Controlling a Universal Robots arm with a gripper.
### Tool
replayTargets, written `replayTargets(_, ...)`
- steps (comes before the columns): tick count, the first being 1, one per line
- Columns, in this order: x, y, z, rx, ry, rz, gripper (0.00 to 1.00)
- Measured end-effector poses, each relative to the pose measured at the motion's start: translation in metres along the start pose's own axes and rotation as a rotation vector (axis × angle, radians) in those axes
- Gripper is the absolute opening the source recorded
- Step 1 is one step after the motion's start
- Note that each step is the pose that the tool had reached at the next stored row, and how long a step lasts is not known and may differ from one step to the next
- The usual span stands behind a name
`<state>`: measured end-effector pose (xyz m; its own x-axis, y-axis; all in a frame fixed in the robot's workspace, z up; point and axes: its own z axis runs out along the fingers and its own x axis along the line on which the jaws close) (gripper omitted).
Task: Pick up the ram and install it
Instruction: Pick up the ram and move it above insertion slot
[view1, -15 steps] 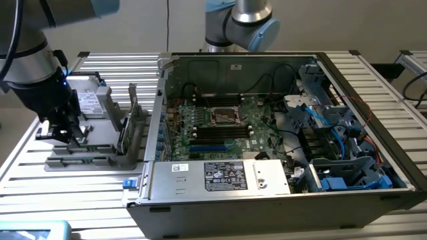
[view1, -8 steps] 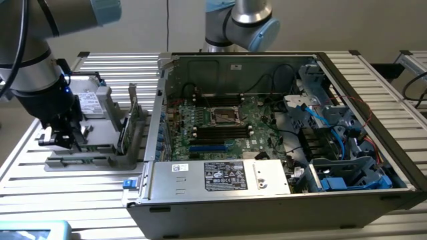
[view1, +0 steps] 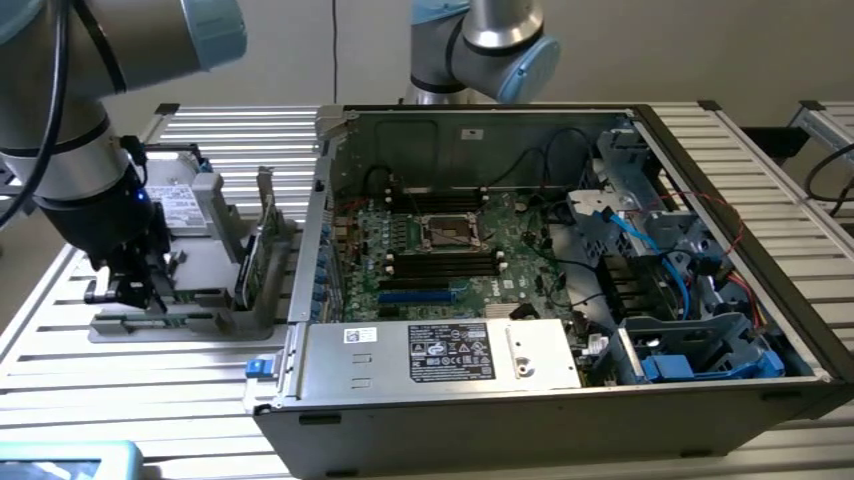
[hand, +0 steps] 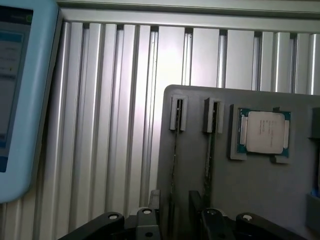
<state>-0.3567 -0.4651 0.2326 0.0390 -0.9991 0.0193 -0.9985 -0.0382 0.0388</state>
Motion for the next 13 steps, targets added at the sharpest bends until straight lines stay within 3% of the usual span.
replayTargets(13, 0.000, 0.0000, 0.0201, -0.0004, -0.0004, 0.012, 0.36)
